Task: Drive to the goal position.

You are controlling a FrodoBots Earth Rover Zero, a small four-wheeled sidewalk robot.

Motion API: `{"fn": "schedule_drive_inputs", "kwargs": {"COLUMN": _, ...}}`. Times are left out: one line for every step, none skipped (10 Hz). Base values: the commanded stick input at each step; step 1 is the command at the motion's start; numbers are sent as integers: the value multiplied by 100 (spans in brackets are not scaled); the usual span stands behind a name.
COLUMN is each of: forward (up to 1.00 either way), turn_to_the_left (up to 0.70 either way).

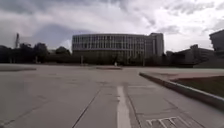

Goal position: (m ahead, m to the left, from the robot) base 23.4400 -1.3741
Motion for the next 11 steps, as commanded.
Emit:
{"fn": "schedule_drive_inputs", "kwargs": {"forward": 100, "turn_to_the_left": -25}}
{"fn": "schedule_drive_inputs", "kwargs": {"forward": 100, "turn_to_the_left": -27}}
{"fn": "schedule_drive_inputs", "kwargs": {"forward": 100, "turn_to_the_left": -27}}
{"fn": "schedule_drive_inputs", "kwargs": {"forward": 100, "turn_to_the_left": -27}}
{"fn": "schedule_drive_inputs", "kwargs": {"forward": 100, "turn_to_the_left": -27}}
{"fn": "schedule_drive_inputs", "kwargs": {"forward": 100, "turn_to_the_left": -27}}
{"fn": "schedule_drive_inputs", "kwargs": {"forward": 100, "turn_to_the_left": -27}}
{"fn": "schedule_drive_inputs", "kwargs": {"forward": 100, "turn_to_the_left": -27}}
{"fn": "schedule_drive_inputs", "kwargs": {"forward": 100, "turn_to_the_left": -27}}
{"fn": "schedule_drive_inputs", "kwargs": {"forward": 100, "turn_to_the_left": -27}}
{"fn": "schedule_drive_inputs", "kwargs": {"forward": 100, "turn_to_the_left": -27}}
